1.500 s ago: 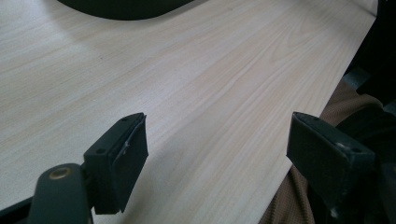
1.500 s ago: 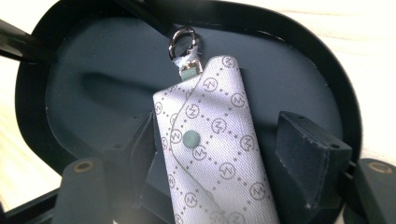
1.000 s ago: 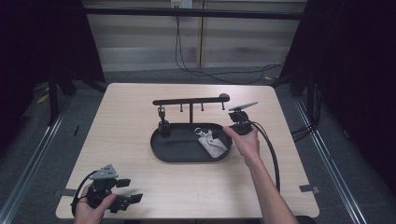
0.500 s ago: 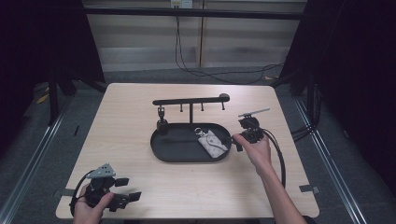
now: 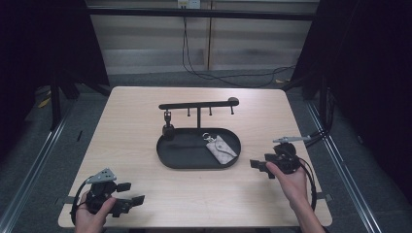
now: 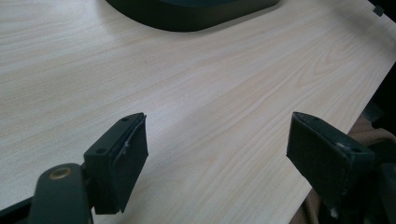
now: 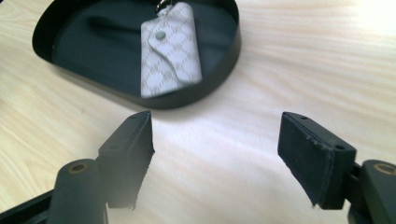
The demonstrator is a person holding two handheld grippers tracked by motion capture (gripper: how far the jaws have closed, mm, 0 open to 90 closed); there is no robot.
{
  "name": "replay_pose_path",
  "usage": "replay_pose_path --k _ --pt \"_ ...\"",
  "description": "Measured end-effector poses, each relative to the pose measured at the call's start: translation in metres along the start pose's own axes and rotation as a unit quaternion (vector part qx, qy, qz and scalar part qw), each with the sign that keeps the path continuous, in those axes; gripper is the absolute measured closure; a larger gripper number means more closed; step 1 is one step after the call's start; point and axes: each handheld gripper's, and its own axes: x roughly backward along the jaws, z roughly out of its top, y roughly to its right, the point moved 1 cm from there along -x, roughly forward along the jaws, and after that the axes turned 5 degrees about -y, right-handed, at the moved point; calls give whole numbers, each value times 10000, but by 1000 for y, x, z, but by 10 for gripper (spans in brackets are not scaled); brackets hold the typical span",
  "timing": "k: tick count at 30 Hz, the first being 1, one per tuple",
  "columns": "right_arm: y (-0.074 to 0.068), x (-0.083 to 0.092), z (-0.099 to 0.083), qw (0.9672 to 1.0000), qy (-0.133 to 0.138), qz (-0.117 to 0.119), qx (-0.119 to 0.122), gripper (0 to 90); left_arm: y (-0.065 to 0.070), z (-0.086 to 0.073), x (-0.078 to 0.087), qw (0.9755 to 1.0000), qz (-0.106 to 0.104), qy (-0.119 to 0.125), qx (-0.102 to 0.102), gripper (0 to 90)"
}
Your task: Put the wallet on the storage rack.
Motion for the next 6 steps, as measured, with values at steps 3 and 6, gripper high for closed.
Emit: replay_pose_path --k 3,6 --pt "4 8 -16 9999 131 -4 -50 265 0 0 0 10000 9 -2 -5 203" --pt "9 11 -26 9995 282 -42 -106 257 0 -1 1 10000 10 -19 18 203"
